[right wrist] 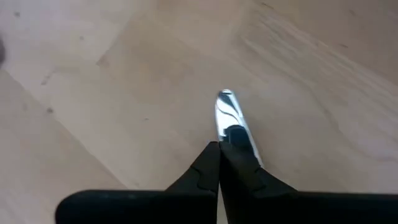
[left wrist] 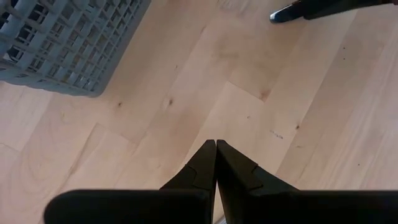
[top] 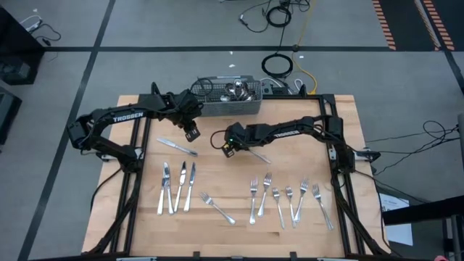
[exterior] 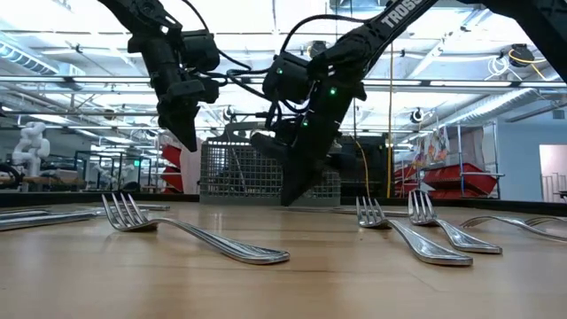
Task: Sort silverware
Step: Put the silver knife into the gray utensil holder
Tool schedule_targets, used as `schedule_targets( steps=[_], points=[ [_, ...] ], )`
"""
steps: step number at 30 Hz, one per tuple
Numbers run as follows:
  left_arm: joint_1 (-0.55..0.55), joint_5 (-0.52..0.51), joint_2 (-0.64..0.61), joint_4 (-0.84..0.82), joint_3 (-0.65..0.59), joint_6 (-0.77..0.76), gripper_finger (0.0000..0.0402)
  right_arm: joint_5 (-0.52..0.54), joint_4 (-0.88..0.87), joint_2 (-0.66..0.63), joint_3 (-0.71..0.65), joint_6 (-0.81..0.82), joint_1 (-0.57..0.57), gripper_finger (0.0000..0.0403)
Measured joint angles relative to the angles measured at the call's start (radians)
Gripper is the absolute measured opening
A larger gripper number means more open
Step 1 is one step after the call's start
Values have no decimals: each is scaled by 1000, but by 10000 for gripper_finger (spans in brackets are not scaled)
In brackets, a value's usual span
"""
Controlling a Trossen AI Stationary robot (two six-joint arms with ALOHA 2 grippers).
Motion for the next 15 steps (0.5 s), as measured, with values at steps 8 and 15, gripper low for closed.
schedule_targets(
  steps=[8,15],
  points=[
    [0,0,0,-1,0,6,19,125,-162,-40,138,14,58,0],
    [0,90,0,-9,0,5,19,88,-743,-125,215,288,97,0]
  ],
)
